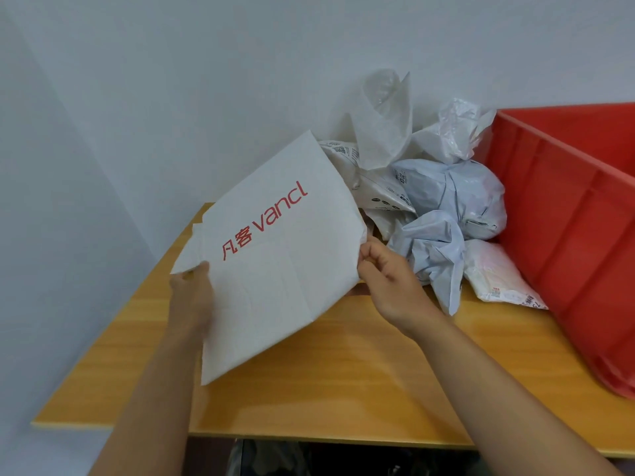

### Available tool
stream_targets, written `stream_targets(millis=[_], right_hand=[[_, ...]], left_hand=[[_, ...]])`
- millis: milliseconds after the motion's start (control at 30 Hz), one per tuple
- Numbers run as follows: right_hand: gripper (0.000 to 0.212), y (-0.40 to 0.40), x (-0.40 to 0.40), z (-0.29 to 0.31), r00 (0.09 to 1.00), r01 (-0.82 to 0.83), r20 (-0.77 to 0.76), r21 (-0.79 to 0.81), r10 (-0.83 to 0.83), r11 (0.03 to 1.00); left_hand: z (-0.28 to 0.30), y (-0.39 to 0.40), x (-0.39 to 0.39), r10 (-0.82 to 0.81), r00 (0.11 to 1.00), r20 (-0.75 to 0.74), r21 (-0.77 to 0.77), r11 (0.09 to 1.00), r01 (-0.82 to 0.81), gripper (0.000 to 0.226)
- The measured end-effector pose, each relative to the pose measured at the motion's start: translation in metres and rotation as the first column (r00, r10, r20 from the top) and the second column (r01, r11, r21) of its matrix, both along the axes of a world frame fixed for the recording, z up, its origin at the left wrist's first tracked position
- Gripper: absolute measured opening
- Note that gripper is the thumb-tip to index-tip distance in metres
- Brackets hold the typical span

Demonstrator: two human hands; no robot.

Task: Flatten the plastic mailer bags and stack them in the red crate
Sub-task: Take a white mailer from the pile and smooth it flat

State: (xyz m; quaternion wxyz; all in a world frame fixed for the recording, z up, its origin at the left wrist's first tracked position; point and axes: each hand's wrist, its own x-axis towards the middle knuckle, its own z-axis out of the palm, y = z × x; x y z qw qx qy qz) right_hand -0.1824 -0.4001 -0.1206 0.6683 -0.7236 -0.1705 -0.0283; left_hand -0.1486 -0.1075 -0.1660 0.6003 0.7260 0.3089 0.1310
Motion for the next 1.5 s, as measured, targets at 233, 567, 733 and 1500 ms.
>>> stream_targets(millis=[233, 567, 733, 1500], right_hand=[[0.015, 0.0, -0.003, -0.003, 0.989, -0.107, 0.094, -0.093, 0.116, 0.99], [0.028, -0.047, -0.003, -0.01, 0.976, -0.052, -0.21, 0.021, 0.055, 0.998], [0.006, -0.046, -0.002, -0.013, 0.949, -0.005, -0.316, -0.047, -0.01, 0.999], [0.043, -0.052, 0.033, 0.027, 0.79, 0.59, -0.527, 0.515, -0.313, 0.622]], left_hand=[[-0.011, -0.003, 0.0, 0.055, 0.997, 0.06, 0.118, 0.991, -0.062, 0.043], [-0.002, -0.002, 0.007, -0.024, 0.99, 0.138, 0.286, 0.958, -0.016, 0.043], [0.012, -0.012, -0.002, 0.047, 0.936, 0.35, 0.172, 0.979, -0.113, 0.035], [0.165, -0.023, -0.113, -0.655, 0.72, -0.23, 0.932, 0.065, 0.358, 0.017]])
